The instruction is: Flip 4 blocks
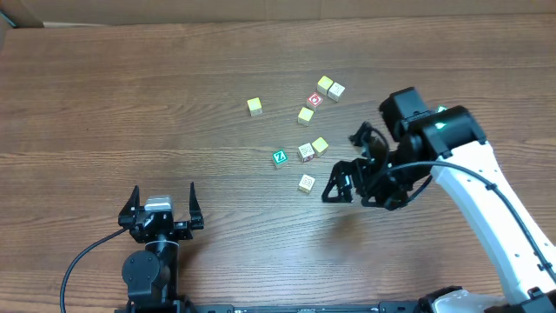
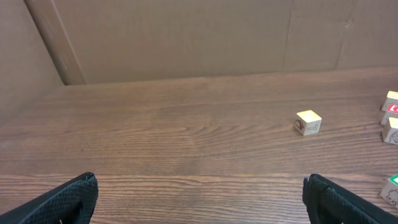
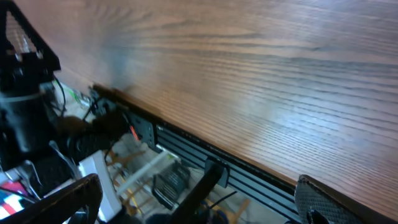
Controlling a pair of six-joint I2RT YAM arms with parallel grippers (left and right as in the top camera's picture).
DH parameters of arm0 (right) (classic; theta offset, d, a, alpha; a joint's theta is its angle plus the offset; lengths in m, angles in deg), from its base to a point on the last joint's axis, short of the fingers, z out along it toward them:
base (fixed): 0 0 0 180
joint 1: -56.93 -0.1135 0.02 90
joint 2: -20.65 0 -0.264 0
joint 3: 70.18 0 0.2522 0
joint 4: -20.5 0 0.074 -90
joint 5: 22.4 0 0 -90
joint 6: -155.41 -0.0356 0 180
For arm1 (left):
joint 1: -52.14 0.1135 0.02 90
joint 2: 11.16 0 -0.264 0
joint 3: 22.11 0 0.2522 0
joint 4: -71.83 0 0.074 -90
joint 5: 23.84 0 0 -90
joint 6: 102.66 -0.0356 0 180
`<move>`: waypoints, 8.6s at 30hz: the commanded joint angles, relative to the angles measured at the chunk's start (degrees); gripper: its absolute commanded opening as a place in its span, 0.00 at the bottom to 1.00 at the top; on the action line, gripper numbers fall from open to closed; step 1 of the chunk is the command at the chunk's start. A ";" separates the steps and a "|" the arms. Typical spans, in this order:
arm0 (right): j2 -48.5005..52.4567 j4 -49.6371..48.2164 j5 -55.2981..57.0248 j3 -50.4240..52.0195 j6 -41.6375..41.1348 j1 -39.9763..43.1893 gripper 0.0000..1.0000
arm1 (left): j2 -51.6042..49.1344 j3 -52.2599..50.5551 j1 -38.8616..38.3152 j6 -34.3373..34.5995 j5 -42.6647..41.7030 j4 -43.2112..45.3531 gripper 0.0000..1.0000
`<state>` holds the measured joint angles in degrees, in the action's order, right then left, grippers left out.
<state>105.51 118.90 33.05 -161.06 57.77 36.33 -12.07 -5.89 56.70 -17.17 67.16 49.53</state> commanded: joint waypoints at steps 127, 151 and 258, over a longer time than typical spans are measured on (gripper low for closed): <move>16.17 -33.40 28.15 10.82 -35.36 -15.10 0.24 | -89.11 72.70 -9.62 12.41 -18.16 -59.84 1.00; 9.01 -24.59 33.92 23.76 -47.08 -30.69 0.25 | -89.15 72.67 -9.62 12.41 -18.18 -60.26 1.00; 2.82 4.37 39.58 -16.09 -27.69 0.74 0.70 | -98.62 71.84 -18.14 21.86 -19.02 -50.18 0.55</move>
<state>113.23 121.15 71.50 -172.75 29.64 36.99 -106.69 65.65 41.44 -1.74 48.73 -2.42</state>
